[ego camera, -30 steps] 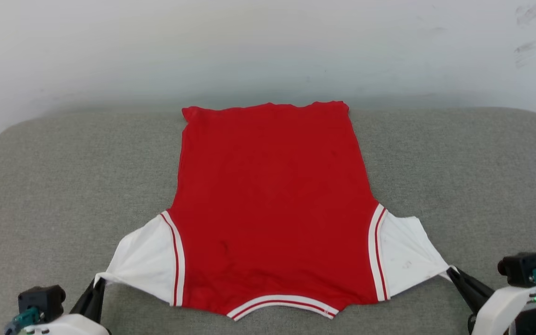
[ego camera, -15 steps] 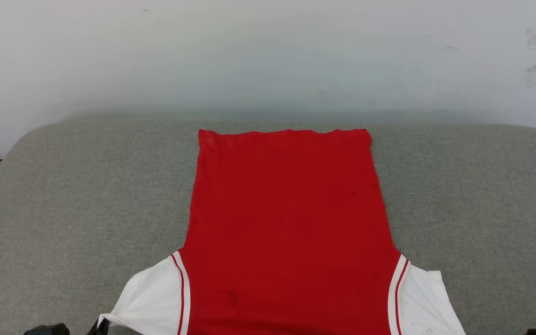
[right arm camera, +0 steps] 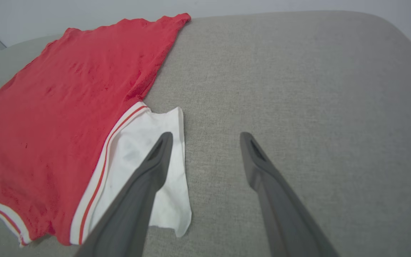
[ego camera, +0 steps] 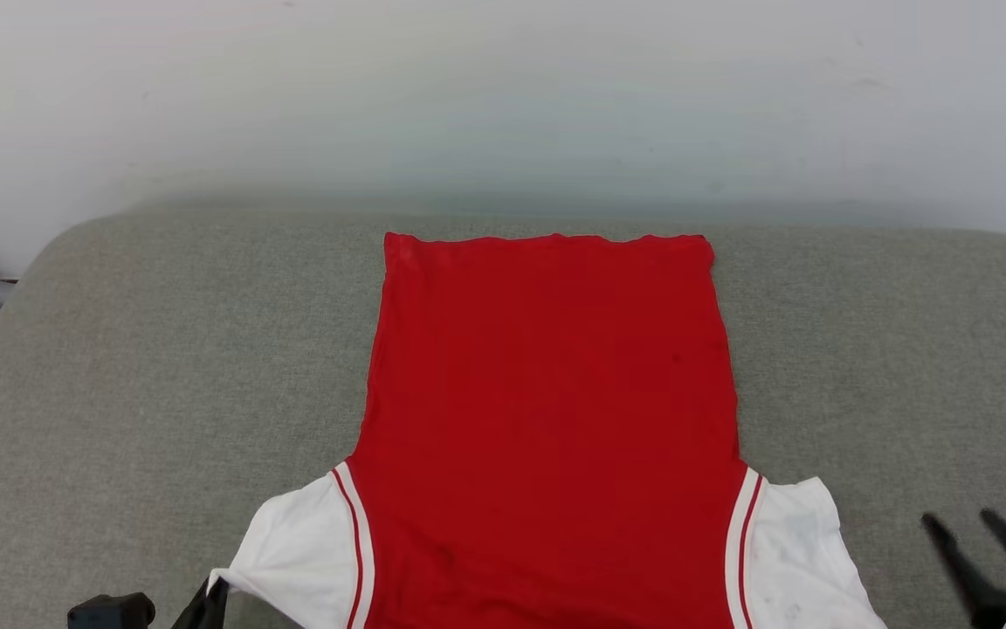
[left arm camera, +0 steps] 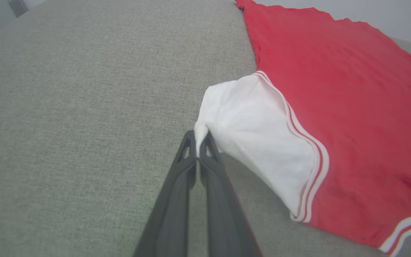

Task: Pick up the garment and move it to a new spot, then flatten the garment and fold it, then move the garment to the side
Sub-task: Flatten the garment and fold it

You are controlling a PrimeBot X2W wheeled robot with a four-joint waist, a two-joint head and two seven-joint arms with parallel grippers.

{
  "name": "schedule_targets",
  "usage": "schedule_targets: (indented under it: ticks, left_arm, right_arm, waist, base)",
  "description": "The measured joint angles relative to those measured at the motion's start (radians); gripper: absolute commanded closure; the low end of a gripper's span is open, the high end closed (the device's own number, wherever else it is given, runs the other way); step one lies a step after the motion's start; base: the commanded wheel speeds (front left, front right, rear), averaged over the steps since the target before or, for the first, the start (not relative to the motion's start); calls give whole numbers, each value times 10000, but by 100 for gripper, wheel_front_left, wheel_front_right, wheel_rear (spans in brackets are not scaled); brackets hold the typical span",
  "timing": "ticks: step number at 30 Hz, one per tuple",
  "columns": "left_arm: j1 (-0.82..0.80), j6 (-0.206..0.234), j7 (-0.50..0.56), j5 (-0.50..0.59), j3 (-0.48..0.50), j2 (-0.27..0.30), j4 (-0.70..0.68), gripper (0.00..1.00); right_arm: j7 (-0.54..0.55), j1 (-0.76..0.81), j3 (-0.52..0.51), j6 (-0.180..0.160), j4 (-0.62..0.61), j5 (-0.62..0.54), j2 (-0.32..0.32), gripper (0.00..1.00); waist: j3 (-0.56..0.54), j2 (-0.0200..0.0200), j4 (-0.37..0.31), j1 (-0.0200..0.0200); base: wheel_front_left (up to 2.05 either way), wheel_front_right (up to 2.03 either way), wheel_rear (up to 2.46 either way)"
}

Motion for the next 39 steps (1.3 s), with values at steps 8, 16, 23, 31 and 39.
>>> schedule_targets:
  ticks: [8, 16, 23, 31, 39]
  left_arm:
    - [-642, -8, -4, 577, 111, -211, -533, 100]
    - [-1755, -211, -15, 1409, 332, -1034, -974, 100]
    - [-2413, -568, -17, 2130, 537, -1935, -1122, 100]
    - [-2968, -1143, -17, 2836, 830, -2809, -1018, 100]
    - [-3266, -1661, -17, 3453, 1300, -3687, -955, 100]
  right_arm:
    - [1277, -2227, -1561, 0, -2096, -640, -568, 0]
    - [3988, -5871, -1329, 2, -2251, -905, -1356, 0]
    - [7359, -8818, -36, 2, -1055, -692, -1870, 0]
    - [10636, -11323, 832, -2, 489, -756, -1858, 0]
    - [11319, -12439, 1394, 0, 1684, -1584, -1735, 0]
  waist:
    - [779, 0, 301, 0]
    - [2061, 0, 940, 2]
    - [3274, 0, 1650, 2]
    - [4664, 0, 2376, 3]
    - [5749, 0, 3023, 2]
  base:
    - [0, 0, 0]
    - [0, 0, 0]
    - [0, 0, 0]
    - [0, 0, 0]
    - [0, 0, 0]
